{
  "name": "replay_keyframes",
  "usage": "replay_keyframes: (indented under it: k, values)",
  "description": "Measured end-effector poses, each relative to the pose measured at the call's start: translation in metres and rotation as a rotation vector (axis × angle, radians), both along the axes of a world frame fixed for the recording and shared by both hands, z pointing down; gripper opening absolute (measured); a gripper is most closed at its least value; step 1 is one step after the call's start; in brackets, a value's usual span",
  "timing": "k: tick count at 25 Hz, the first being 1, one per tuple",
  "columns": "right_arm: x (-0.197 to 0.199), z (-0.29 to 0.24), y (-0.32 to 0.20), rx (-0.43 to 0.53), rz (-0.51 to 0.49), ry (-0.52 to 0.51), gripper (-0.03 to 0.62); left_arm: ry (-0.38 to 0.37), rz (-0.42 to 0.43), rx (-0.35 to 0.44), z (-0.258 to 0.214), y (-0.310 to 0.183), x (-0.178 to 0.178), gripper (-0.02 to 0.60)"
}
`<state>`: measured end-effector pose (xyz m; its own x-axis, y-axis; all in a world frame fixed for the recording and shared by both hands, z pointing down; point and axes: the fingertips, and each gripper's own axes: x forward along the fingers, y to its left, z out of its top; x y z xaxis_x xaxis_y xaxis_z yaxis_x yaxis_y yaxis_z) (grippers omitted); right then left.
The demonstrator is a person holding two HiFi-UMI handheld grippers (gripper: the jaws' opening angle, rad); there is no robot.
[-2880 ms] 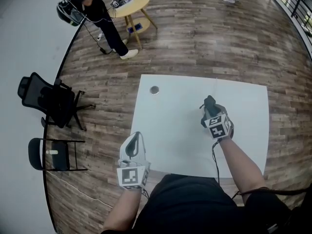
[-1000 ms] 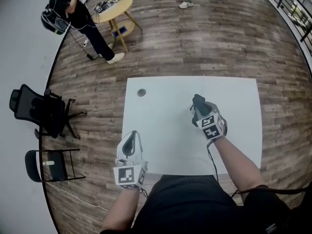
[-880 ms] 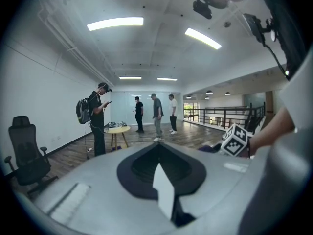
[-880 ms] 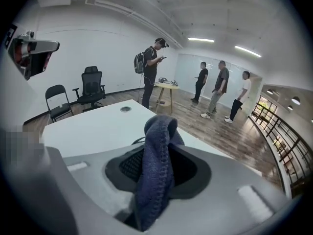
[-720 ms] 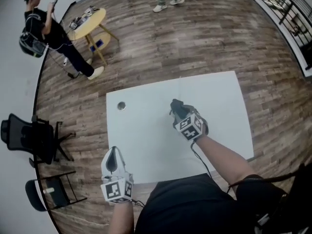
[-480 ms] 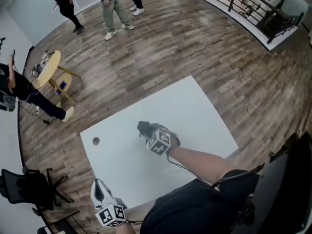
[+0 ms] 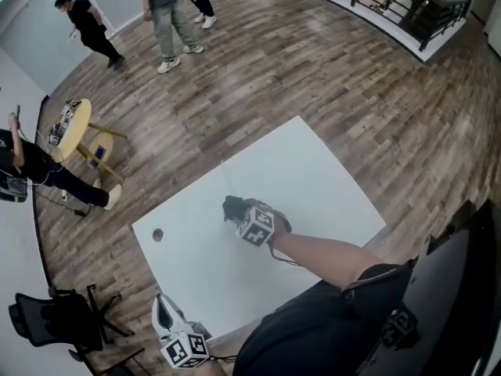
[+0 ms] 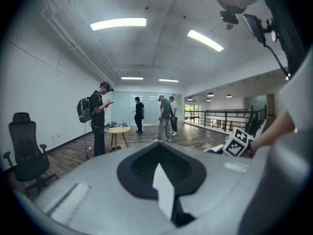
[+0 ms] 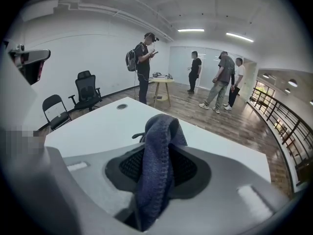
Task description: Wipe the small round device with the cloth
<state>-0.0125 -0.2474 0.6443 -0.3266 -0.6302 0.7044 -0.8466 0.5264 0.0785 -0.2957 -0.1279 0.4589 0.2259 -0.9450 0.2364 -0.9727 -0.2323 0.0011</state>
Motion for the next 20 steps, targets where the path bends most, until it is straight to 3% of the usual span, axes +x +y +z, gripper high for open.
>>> replay_keyframes:
  k: [5, 11, 20]
  values:
    - [0.003, 0.003, 0.019, -0.007, -0.003, -0.004, 0.112, -0.005, -0.004, 0.006, -0.001, 0.020, 0.002, 0.005]
    - [0.042, 0.010, 0.028, -0.035, 0.032, 0.021, 0.113, -0.015, 0.030, 0.009, -0.002, 0.020, 0.030, 0.005]
    - [0.033, 0.038, 0.040, -0.115, 0.009, 0.019, 0.112, -0.033, -0.003, -0.015, 0.001, 0.022, 0.022, 0.005]
